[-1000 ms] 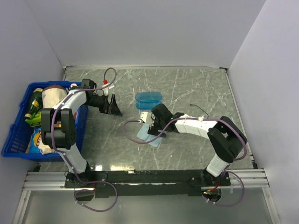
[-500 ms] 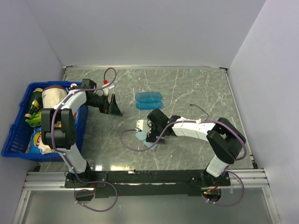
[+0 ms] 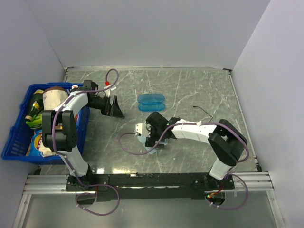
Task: Organize the sunglasses
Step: Move the glasses cleaning cloth to the center of the board.
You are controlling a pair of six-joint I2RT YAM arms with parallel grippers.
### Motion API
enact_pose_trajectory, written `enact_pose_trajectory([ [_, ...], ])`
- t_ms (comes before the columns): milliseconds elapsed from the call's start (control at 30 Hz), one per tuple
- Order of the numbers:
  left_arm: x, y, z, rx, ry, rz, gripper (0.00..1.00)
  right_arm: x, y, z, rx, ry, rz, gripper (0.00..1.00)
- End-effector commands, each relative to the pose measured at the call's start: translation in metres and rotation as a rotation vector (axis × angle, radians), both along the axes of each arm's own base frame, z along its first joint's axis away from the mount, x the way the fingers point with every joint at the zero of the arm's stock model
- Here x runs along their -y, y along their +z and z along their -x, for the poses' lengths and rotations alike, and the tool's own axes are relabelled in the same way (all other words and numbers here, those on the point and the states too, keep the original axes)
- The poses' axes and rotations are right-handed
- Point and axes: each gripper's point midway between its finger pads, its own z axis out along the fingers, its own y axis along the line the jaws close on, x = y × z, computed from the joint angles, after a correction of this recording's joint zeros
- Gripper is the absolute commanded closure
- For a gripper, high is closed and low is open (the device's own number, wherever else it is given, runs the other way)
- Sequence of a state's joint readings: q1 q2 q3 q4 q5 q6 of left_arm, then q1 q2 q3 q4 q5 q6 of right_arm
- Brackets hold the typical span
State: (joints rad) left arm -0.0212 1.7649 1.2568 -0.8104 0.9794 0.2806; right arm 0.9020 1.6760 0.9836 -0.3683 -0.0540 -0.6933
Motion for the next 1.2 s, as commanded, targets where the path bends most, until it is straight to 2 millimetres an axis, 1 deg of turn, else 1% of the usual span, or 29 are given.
enact_pose_trajectory([
  [0,0.005,0.003,0.003,-0.011,-0.032,0.058,0.04,0.005,0.046,-0.031,0.085,-0.041,-0.076,0.0],
  [67,0.004,0.003,0.002,-0.01,-0.028,0.056,0.04,0.008,0.049,-0.04,0.098,-0.054,-0.08,0.0],
  [100,0.004,0.002,0.002,-0.008,-0.027,0.053,0.03,0.014,0.047,-0.048,0.097,-0.079,-0.079,0.0],
  [133,0.004,0.001,0.002,-0.009,-0.026,0.049,0.04,0.013,0.05,-0.056,0.113,-0.094,-0.092,0.0],
  [200,0.004,0.0,0.002,-0.015,-0.025,0.048,0.04,0.012,0.045,-0.066,0.12,-0.129,-0.096,0.0],
  [267,0.004,0.0,0.001,-0.014,-0.025,0.049,0.04,0.009,0.046,-0.077,0.148,-0.161,-0.117,0.0],
  [400,0.004,-0.001,0.002,-0.017,-0.026,0.049,0.04,0.003,0.038,-0.085,0.139,-0.199,-0.113,0.0],
  [500,0.004,-0.001,0.002,-0.016,-0.027,0.05,0.03,0.001,0.029,-0.085,0.129,-0.201,-0.106,0.0],
  [567,0.004,-0.001,0.002,-0.02,-0.025,0.05,0.04,0.003,0.024,-0.086,0.145,-0.215,-0.078,0.0],
  [600,0.004,-0.001,0.002,-0.022,-0.026,0.052,0.04,0.003,0.025,-0.093,0.178,-0.234,-0.076,0.0],
  [700,0.004,0.0,0.003,-0.021,-0.028,0.052,0.04,0.005,0.019,-0.098,0.22,-0.252,-0.053,0.0],
  [800,0.004,0.0,0.002,-0.016,-0.028,0.053,0.03,0.006,0.01,-0.099,0.223,-0.254,-0.024,0.0],
  [900,0.004,-0.001,0.002,-0.021,-0.028,0.054,0.04,0.012,0.002,-0.102,0.24,-0.275,0.014,0.0],
  [933,0.005,-0.001,0.003,-0.023,-0.03,0.054,0.04,0.016,0.004,-0.107,0.265,-0.291,0.032,0.0],
  [1000,0.005,-0.001,0.003,-0.024,-0.03,0.056,0.04,0.022,-0.002,-0.111,0.277,-0.305,0.07,0.0],
  [1100,0.005,-0.001,0.003,-0.028,-0.033,0.06,0.04,0.035,-0.006,-0.117,0.296,-0.338,0.133,0.0],
  [1167,0.005,-0.001,0.004,-0.028,-0.032,0.058,0.04,0.05,-0.01,-0.119,0.277,-0.375,0.169,0.0],
])
